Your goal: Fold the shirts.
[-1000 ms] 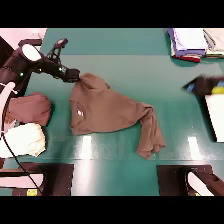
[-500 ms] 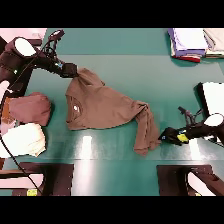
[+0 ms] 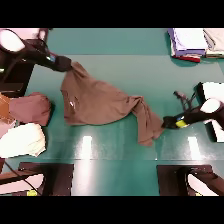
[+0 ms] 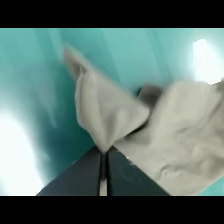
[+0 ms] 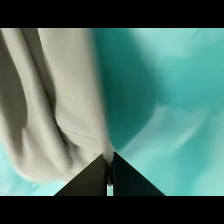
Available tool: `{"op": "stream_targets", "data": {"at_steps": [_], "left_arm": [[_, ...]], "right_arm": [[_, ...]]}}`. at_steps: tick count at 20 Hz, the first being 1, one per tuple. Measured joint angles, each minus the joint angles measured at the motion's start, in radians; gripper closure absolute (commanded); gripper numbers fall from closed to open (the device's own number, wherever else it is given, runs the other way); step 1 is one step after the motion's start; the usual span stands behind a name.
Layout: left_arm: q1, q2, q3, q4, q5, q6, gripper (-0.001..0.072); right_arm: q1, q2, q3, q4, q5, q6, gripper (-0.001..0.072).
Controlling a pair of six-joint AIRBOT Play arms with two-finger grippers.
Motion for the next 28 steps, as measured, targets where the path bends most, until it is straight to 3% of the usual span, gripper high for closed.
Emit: {"op": "stream_targets", "data": {"at_steps": [5,14,18,22,28], "left_arm": [[0.0,0.222,0.169,0.068,0.0,-0.003,0.0681],[0.0,0.505,0.41,0.068,0.079,-0.048,0.0683],[0.0,0.518,0.438,0.055,0.09,-0.057,0.0683],[0.0,0.46,0.315,0.097,0.045,-0.06,0.0682],[0.0,0.212,0.018,0.126,0.005,-0.061,0.0681]], "right_arm": [[-0.088,0.165,0.383,-0.121,0.101,0.013,0.0692],[-0.275,0.316,0.876,-0.151,0.176,0.015,0.0692],[-0.311,0.231,1.059,-0.153,0.258,0.015,0.0693],[-0.318,0.062,1.172,-0.155,0.344,0.015,0.0692],[-0.237,-0.262,1.04,-0.164,0.377,0.016,0.0693]]}}
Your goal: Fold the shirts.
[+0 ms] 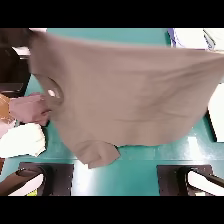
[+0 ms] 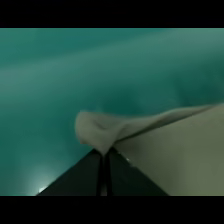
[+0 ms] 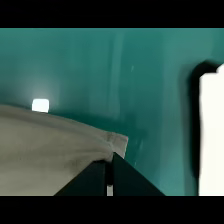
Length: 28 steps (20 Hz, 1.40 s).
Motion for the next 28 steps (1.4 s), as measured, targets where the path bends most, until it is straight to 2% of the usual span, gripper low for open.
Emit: {"op": "stream_targets", "data": {"at_steps": [3,4,5,6,7,8,12,16,20,24,28], "left_arm": [[0.0,-0.171,-0.071,0.023,0.055,0.001,0.068],[0.0,-0.221,-0.083,0.032,0.076,0.001,0.0623],[0.0,-0.266,-0.091,0.041,0.102,0.001,0.0323],[0.0,-0.302,-0.096,0.047,0.129,0.001,0.0176],[0.001,-0.328,-0.1,0.048,0.147,-0.006,0.0178],[0.001,-0.348,-0.103,0.051,0.161,-0.014,0.0178],[0.029,-0.362,-0.087,0.037,0.142,-0.04,0.0178],[0.108,-0.294,-0.136,-0.007,-0.021,-0.049,0.0177],[0.15,-0.124,-0.402,-0.032,-0.068,-0.058,0.0177],[0.163,0.05,-0.739,-0.109,-0.039,-0.071,0.0178],[0.167,0.121,-0.981,-0.203,0.012,-0.071,0.0178]], "right_arm": [[0.045,-0.167,-0.072,0.0,-0.063,0.0,0.0691],[0.058,-0.214,-0.084,0.001,-0.089,0.0,0.069],[0.069,-0.252,-0.093,0.004,-0.116,0.0,0.068],[0.079,-0.288,-0.099,0.004,-0.15,0.001,0.0505],[0.088,-0.319,-0.105,0.004,-0.174,0.002,0.0332],[0.093,-0.339,-0.107,0.005,-0.194,0.001,0.0321],[0.071,-0.369,-0.105,0.06,-0.208,-0.03,0.0324],[-0.02,-0.278,-0.214,0.252,-0.162,-0.1,0.0325],[-0.099,-0.096,-0.463,0.391,-0.145,-0.151,0.0326],[-0.137,0.097,-0.696,0.473,-0.154,-0.177,0.0327],[-0.147,0.241,-0.824,0.509,-0.184,-0.184,0.0336]]}}
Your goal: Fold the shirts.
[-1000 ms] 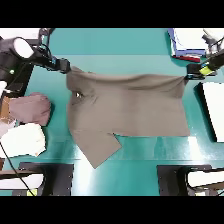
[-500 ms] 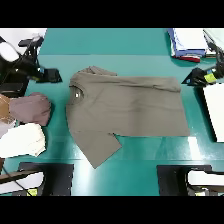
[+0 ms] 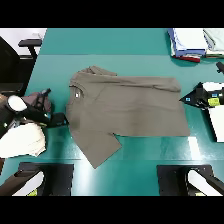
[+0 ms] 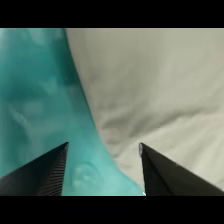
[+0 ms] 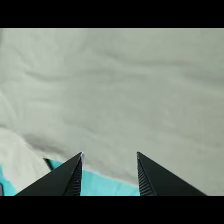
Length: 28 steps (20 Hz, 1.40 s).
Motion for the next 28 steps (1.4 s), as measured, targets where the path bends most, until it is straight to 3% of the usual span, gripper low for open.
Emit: {"op": "stream_targets", "data": {"at_steps": [6,9,10,15,20,28], "left_arm": [[-0.001,0.024,-0.167,-0.186,0.103,0.056,0.0204],[-0.001,0.026,-0.195,-0.227,0.134,0.086,0.0633],[-0.001,0.026,-0.198,-0.249,0.139,0.098,0.0682],[-0.002,0.027,-0.156,-0.29,0.117,0.144,0.0683],[-0.002,0.027,-0.074,-0.285,0.104,0.158,0.0682],[-0.002,0.027,-0.043,-0.284,0.113,0.161,0.0682]], "right_arm": [[-0.003,0.101,-0.048,0.019,-0.016,-0.003,0.0335],[-0.005,0.114,-0.053,0.017,-0.019,-0.003,0.0335],[-0.01,0.116,-0.053,0.005,-0.018,-0.003,0.0335],[-0.122,0.12,-0.095,-0.149,0.024,0.048,0.0321],[-0.323,0.108,-0.28,-0.274,0.033,0.093,0.0322],[-0.385,-0.066,-0.433,-0.2,-0.115,0.105,0.0327]]}}
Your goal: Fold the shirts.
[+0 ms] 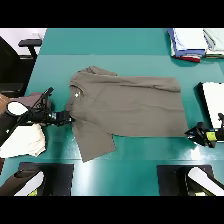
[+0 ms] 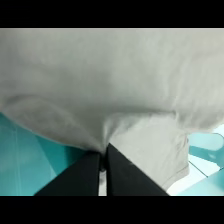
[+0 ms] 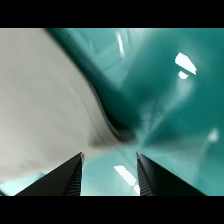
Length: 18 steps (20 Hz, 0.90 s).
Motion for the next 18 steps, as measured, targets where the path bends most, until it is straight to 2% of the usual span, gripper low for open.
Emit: {"op": "stream_targets", "data": {"at_steps": [2,3,4,5,11,18], "left_arm": [[0.0,0.0,0.001,0.0,0.007,0.0,0.0682],[0.0,0.0,0.002,0.0,0.01,0.0,0.0682],[0.0,0.0,0.003,0.0,0.009,0.0,0.0683],[0.0,0.0,0.008,0.001,0.007,0.0,0.0684],[0.0,0.092,0.197,0.088,-0.058,-0.029,0.0683],[0.0,0.273,0.78,0.265,-0.113,-0.082,0.0683]], "right_arm": [[0.06,-0.044,0.021,0.032,-0.036,0.0,0.0418],[0.093,-0.063,0.037,0.037,-0.058,0.0,0.0498],[0.133,-0.08,0.055,0.039,-0.086,-0.001,0.067],[0.17,-0.095,0.075,0.032,-0.108,-0.002,0.0691],[0.343,-0.035,0.287,0.01,-0.1,-0.003,0.0691],[0.414,0.225,0.757,0.009,-0.083,0.0,0.0691]]}}
